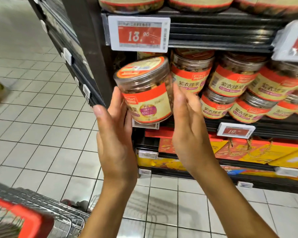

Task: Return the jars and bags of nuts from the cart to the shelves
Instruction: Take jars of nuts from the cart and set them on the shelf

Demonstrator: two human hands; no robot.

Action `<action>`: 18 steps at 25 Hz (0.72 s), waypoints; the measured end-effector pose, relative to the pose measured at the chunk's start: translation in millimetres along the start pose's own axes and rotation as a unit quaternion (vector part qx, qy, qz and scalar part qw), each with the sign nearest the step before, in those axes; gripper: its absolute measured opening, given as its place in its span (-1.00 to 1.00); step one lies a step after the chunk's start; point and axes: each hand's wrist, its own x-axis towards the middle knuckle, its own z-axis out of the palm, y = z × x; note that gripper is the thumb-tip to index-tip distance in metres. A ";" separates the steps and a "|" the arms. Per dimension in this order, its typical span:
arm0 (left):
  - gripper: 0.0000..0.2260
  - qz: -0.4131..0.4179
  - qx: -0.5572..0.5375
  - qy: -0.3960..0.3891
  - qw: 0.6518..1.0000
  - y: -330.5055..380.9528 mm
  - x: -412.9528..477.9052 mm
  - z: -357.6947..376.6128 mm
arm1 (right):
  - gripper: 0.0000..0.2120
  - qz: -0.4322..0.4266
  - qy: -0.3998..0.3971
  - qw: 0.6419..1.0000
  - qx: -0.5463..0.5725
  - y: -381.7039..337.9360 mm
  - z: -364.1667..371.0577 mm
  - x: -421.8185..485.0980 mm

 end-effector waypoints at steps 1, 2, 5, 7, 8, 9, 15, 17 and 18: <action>-0.37 0.016 0.001 -0.007 1.000 0.3 2.8 0.8 | -0.51 -0.009 0.010 1.000 0.001 -0.8 3.2 8.0; -0.39 0.031 0.010 -0.014 0.999 -1.2 7.5 0.1 | -0.55 -0.015 0.014 1.000 0.018 -1.0 7.3 15.7; -0.43 0.050 0.076 -0.023 0.996 -13.0 28.5 -3.1 | -0.53 -0.002 0.007 0.997 0.074 4.4 15.4 33.4; -0.49 0.043 0.167 -0.021 0.985 -24.3 42.8 -5.7 | -0.43 0.008 -0.004 0.999 0.037 10.0 16.8 40.5; -0.52 0.045 0.201 -0.031 0.978 -28.9 48.9 -7.6 | -0.44 0.004 -0.006 1.000 0.007 11.9 18.6 41.8; -0.50 0.047 0.209 -0.046 0.976 -32.1 53.7 -10.6 | -0.46 -0.005 0.004 1.000 -0.013 12.6 20.9 41.0; -0.41 0.028 0.185 -0.091 0.978 -42.6 54.5 -32.7 | -0.55 -0.020 0.090 0.996 -0.003 22.6 27.8 25.8; -0.43 0.031 0.192 -0.102 0.975 -43.5 53.9 -28.4 | -0.52 -0.007 0.089 0.996 -0.011 22.5 28.6 29.3; -0.45 0.029 0.190 -0.103 0.976 -43.9 55.3 -26.7 | -0.51 -0.005 0.090 0.996 -0.016 22.0 28.9 32.0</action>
